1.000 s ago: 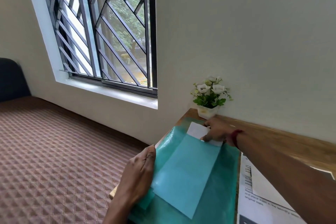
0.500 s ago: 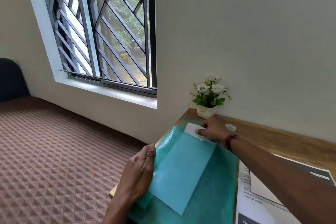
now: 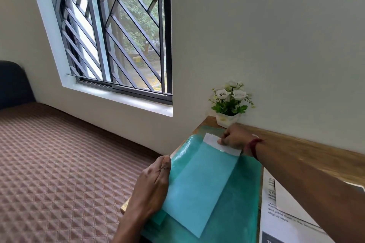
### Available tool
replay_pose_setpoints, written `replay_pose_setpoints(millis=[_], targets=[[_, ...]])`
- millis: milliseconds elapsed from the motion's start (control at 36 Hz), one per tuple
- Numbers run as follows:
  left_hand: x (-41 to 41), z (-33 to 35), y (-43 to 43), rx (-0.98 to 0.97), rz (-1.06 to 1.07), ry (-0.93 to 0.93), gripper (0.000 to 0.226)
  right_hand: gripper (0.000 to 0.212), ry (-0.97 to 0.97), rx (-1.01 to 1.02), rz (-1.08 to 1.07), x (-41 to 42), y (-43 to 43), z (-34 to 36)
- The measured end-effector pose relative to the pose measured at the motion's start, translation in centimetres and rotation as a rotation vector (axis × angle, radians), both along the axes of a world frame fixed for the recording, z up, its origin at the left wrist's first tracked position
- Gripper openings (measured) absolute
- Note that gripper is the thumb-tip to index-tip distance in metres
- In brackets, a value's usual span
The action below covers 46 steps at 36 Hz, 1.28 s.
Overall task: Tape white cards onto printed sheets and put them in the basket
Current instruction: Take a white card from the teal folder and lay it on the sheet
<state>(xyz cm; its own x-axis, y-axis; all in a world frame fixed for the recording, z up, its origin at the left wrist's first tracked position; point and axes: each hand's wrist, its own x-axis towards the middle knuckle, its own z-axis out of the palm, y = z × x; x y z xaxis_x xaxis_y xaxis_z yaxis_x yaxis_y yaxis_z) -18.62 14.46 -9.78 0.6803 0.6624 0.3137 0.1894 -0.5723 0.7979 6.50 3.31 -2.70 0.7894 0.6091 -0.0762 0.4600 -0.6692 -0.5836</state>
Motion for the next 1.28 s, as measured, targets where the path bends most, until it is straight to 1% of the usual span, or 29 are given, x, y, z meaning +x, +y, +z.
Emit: replay_pose_setpoints(millis=[83, 139, 194, 278, 389, 472, 528, 583, 694, 778, 889, 1028, 1139, 1222, 1278], targets=[[0.0, 0.0, 0.0, 0.005, -0.003, -0.004, 0.042, 0.014, -0.163, -0.034, 0.062, -0.2, 0.0, -0.3], [0.0, 0.0, -0.1, 0.001, -0.001, -0.006, 0.043, 0.008, -0.213, -0.057, 0.101, -0.2, 0.0, -0.7], [0.0, 0.1, -0.2, 0.0, -0.002, -0.009, 0.044, 0.009, -0.231, -0.091, 0.13, -0.4, 0.1, -0.7], [0.0, 0.2, -0.3, 0.007, -0.003, -0.002, 0.046, 0.017, -0.173, -0.186, 0.163, -0.4, 0.1, -0.6], [0.0, 0.1, -0.2, 0.011, -0.007, -0.003, 0.052, 0.021, -0.037, -0.205, 0.172, 0.2, 0.0, -0.4], [0.1, 0.1, -0.2, 0.008, -0.004, 0.007, 0.047, 0.017, 0.089, -0.178, 0.143, 0.4, -0.3, 0.3], [0.1, 0.2, -0.2, 0.007, -0.006, 0.002, 0.05, 0.012, 0.124, -0.173, 0.134, 0.6, -0.4, 0.5], [0.1, 0.1, -0.2, 0.007, -0.007, -0.001, 0.055, 0.01, 0.109, -0.182, 0.14, 0.8, -0.4, 0.4], [0.1, 0.1, -0.2, 0.009, -0.012, 0.006, 0.044, 0.014, 0.087, -0.193, 0.154, 1.2, -0.3, 0.1], [0.1, 0.1, -0.3, 0.017, -0.012, 0.007, 0.053, 0.018, 0.101, -0.186, 0.172, 1.3, -0.5, 0.0], [0.1, 0.0, -0.2, 0.016, -0.006, 0.004, 0.048, 0.021, 0.082, -0.194, 0.186, 1.2, -0.3, -0.1], [0.1, -0.1, 0.0, 0.019, -0.001, 0.002, 0.048, 0.021, 0.108, -0.192, 0.175, 1.4, -0.3, 0.0], [0.2, -0.2, 0.0, 0.034, -0.002, 0.005, 0.046, 0.027, 0.104, -0.185, 0.172, 1.3, -0.2, 0.0], [0.2, -0.1, 0.1, 0.035, -0.001, 0.003, 0.046, 0.023, 0.089, -0.169, 0.171, 1.3, -0.1, -0.3], [0.2, -0.2, 0.1, 0.036, -0.003, -0.001, 0.05, 0.02, 0.074, -0.154, 0.166, 1.5, -0.1, -0.5]])
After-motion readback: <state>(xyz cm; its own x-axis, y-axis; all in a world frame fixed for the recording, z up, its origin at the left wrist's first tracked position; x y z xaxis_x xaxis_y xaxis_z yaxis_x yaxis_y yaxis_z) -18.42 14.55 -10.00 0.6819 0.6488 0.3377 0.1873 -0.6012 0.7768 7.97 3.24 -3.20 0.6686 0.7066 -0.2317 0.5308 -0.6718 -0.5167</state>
